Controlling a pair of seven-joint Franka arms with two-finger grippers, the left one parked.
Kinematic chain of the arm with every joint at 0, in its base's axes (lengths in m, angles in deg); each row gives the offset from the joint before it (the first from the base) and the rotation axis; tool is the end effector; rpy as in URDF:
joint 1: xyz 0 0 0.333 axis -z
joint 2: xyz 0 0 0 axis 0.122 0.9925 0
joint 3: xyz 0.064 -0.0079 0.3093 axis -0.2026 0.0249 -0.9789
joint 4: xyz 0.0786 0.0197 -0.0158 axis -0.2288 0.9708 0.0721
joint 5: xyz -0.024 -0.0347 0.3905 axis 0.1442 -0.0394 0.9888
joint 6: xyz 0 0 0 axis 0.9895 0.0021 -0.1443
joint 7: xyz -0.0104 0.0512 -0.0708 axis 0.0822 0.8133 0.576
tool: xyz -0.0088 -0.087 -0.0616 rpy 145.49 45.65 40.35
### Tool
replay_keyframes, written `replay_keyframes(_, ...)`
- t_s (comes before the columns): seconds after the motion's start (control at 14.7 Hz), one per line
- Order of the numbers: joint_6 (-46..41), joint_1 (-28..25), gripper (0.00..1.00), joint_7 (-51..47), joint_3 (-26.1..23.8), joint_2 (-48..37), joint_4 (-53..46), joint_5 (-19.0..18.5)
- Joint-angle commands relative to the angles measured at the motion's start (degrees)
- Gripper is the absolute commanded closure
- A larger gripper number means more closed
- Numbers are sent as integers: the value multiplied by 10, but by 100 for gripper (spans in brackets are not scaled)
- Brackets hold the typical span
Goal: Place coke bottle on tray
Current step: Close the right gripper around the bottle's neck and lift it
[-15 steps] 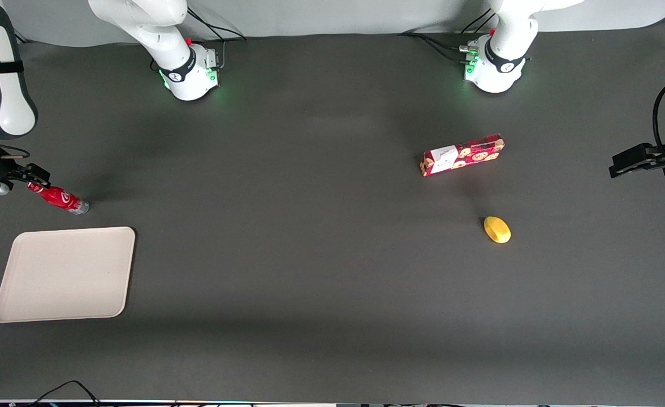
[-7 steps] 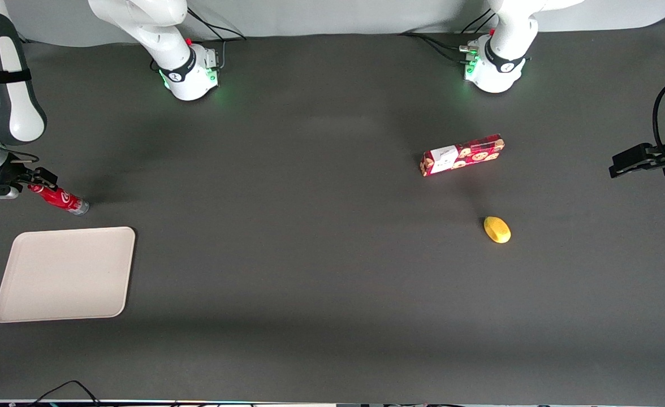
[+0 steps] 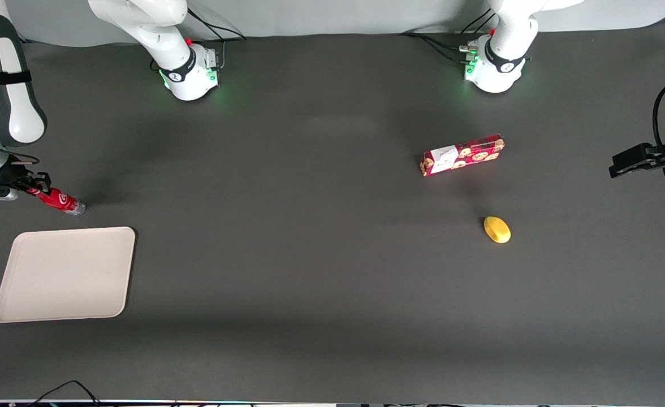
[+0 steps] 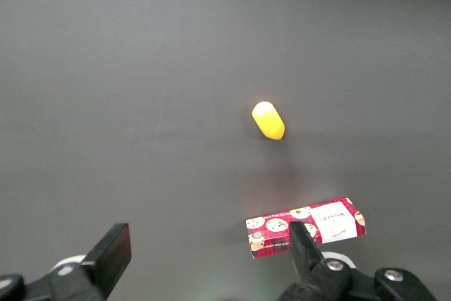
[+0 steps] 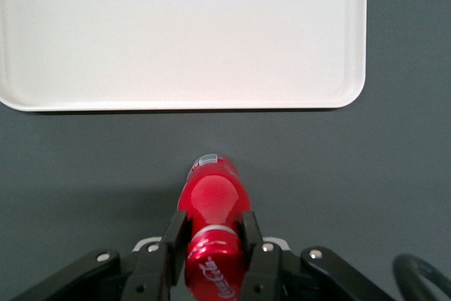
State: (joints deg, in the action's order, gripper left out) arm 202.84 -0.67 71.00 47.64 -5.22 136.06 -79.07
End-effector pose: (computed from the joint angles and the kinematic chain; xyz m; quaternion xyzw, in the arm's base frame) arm 0.4455 -0.2917 0.3122 0.9969 0.0087 0.0350 0.0697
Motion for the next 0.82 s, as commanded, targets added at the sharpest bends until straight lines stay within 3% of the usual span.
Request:
replay_keyframes(0.0,6,-4,100,10,-2,8,0,19)
replay_keyframes(0.14,-10,-5,100,9,-6,0,-3,30)
replay_keyframes(0.34,-98,-9,100,-3,-7,-29,-51,30)
replay_keyframes(0.75,-266,-9,100,-4,-6,18,-283,26)
